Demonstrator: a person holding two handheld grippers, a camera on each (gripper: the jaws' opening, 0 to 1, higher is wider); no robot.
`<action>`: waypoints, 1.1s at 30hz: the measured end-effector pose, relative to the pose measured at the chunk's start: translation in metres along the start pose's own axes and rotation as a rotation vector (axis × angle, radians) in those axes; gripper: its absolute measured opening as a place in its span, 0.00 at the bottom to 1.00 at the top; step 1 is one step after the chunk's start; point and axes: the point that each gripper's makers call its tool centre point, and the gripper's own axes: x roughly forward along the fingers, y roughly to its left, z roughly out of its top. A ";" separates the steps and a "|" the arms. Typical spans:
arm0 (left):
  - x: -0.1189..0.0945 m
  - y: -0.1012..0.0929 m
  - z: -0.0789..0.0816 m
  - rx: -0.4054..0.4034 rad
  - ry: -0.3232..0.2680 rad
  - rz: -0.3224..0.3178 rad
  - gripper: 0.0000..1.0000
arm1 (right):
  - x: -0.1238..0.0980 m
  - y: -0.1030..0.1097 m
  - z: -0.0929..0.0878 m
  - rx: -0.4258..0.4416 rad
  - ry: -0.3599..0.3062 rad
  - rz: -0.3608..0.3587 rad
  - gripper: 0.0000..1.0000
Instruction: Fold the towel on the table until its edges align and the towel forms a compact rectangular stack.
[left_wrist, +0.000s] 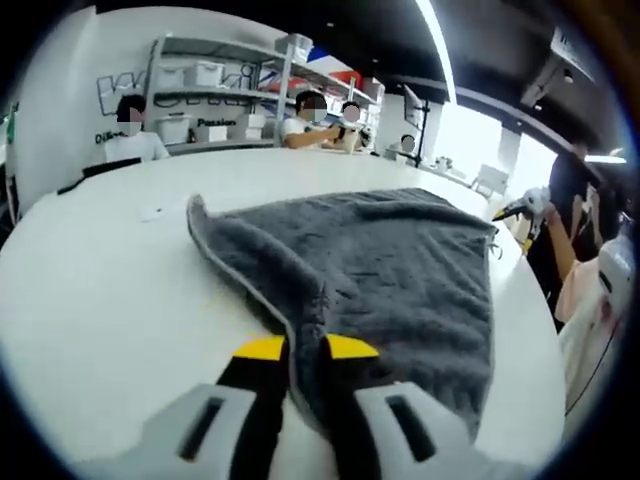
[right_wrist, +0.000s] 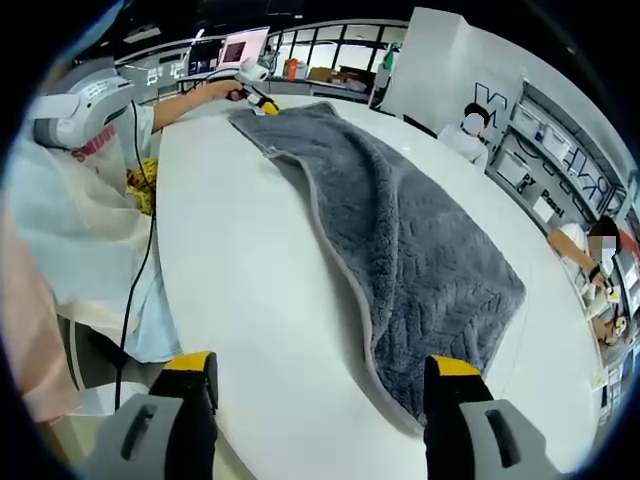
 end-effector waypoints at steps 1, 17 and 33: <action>-0.001 0.000 -0.001 -0.006 0.002 -0.001 0.14 | 0.000 0.000 0.000 0.000 0.000 0.000 0.89; -0.014 -0.008 -0.007 0.008 0.041 0.007 0.10 | 0.001 0.001 0.002 -0.002 -0.006 -0.003 0.88; -0.047 -0.017 -0.027 0.020 0.093 0.021 0.10 | 0.005 0.001 0.009 -0.031 0.003 0.013 0.88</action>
